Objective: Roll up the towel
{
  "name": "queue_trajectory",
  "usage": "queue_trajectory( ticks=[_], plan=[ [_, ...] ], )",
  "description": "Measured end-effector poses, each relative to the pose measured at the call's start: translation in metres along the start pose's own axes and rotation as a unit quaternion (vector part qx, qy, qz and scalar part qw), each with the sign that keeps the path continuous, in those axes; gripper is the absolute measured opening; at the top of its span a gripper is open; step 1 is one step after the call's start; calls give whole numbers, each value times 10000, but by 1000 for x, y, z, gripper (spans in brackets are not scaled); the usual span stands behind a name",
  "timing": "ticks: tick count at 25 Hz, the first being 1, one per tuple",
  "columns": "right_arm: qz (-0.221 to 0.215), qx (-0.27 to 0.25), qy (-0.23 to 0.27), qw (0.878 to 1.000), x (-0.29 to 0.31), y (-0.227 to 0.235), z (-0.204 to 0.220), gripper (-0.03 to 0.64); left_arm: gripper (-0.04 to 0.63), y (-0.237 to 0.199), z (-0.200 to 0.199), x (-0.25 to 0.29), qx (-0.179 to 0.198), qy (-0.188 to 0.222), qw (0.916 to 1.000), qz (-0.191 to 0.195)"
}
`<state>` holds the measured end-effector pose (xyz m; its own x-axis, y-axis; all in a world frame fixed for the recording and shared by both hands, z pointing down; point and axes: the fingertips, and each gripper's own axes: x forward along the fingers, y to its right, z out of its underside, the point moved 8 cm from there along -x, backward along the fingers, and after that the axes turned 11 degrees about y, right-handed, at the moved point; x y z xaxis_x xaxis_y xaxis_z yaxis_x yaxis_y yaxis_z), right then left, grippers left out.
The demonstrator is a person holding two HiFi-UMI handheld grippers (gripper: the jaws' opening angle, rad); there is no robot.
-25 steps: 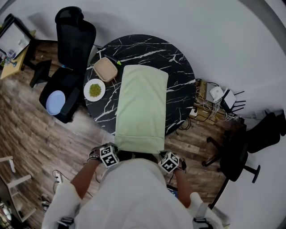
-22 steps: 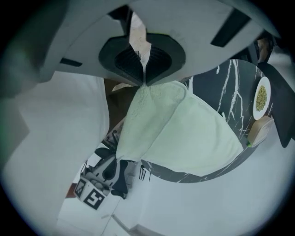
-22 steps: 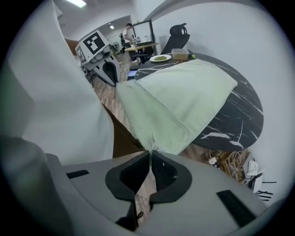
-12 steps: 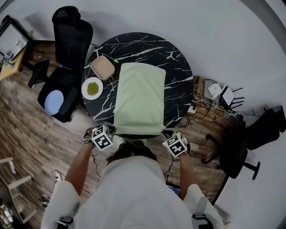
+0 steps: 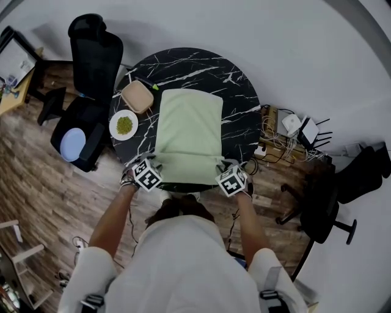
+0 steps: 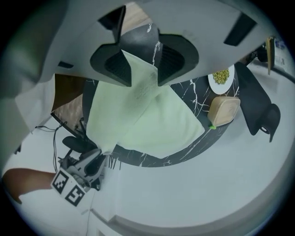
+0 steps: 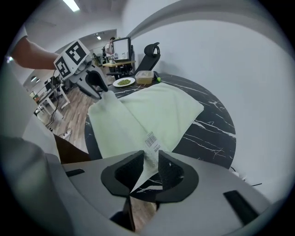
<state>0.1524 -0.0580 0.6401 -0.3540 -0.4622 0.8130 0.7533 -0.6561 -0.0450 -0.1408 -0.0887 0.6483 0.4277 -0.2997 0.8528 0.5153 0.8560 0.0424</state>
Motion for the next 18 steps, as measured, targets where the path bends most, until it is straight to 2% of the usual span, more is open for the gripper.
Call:
queue_trajectory(
  ticks=[3, 9, 12, 15, 18],
  plan=[
    [138, -18, 208, 9997, -5, -2, 0, 99, 205, 2, 3, -3, -60, 115, 9998, -116],
    [135, -87, 189, 9997, -9, -10, 11, 98, 210, 8, 13, -7, -72, 39, 10000, -55],
    [-213, -485, 123, 9985, -7, -31, 22, 98, 210, 24, 21, -9, -2, 25, 9999, 101],
    [-663, -1083, -173, 9918, -2, -55, 42, 101, 219, 51, 33, -7, 286, -57, 9987, 415],
    [-866, -1324, -445, 9864, 4, -66, 60, 101, 229, 66, 48, 2, 343, -224, 9975, 569]
  ],
)
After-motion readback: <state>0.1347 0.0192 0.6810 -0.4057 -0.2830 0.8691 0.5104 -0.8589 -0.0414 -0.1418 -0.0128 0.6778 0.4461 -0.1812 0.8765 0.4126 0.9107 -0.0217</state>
